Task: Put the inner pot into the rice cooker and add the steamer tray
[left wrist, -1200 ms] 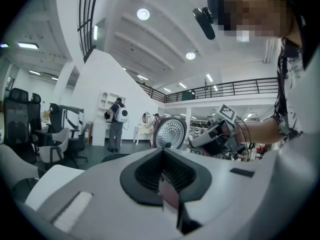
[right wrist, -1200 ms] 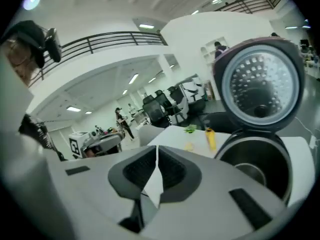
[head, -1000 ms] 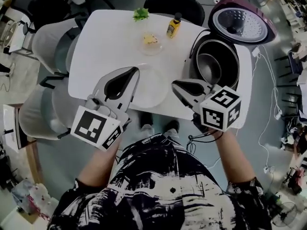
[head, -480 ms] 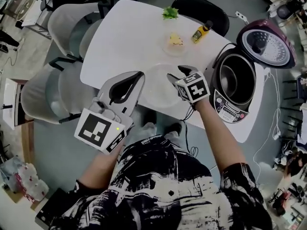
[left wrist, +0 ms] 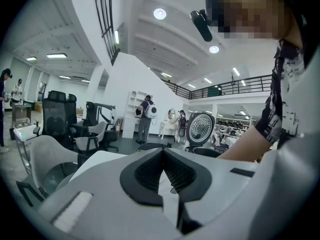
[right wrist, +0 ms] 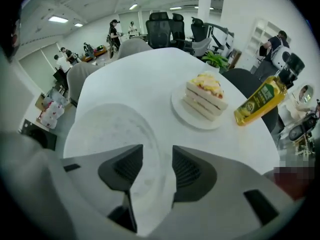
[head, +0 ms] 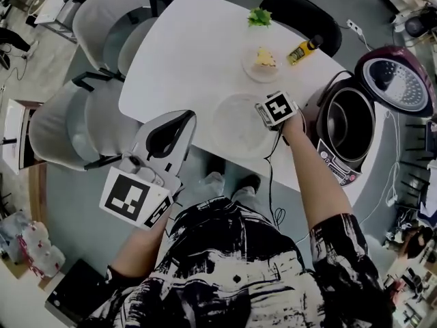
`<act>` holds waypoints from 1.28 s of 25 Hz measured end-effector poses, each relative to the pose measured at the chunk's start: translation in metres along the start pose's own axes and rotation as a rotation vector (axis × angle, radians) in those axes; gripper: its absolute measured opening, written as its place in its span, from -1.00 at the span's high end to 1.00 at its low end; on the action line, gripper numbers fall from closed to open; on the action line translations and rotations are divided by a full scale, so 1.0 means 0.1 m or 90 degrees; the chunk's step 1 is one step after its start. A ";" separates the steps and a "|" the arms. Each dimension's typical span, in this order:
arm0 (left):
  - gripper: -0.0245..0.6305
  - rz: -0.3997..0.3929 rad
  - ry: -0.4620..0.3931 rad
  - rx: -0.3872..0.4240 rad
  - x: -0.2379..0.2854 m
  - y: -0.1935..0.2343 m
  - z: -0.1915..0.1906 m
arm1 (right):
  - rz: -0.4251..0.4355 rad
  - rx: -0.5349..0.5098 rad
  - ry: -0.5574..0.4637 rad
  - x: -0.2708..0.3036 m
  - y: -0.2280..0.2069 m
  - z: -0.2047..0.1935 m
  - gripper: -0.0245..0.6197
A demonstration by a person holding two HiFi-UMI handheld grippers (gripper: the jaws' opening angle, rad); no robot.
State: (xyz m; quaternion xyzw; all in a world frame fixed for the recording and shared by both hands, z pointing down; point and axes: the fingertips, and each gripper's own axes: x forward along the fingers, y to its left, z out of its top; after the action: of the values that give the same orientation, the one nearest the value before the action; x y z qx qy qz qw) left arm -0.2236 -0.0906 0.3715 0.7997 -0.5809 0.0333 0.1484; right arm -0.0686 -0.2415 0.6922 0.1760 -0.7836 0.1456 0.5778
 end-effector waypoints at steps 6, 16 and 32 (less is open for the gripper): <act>0.91 0.012 0.007 -0.006 -0.02 0.13 -0.05 | -0.001 0.005 0.049 0.15 -0.05 -0.19 0.83; 0.91 -0.015 0.000 0.001 0.08 0.03 0.03 | 0.064 0.118 0.027 -0.03 0.13 -0.08 0.90; 0.91 -0.105 -0.057 0.050 0.23 -0.55 0.49 | 0.084 0.158 -0.189 -1.81 0.01 1.00 0.90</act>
State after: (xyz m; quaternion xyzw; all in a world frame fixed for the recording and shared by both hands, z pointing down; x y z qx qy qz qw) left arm -0.1700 -0.1100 0.3195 0.8508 -0.5172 0.0079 0.0929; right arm -0.1052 -0.2640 0.4896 0.2136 -0.8461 0.2510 0.4189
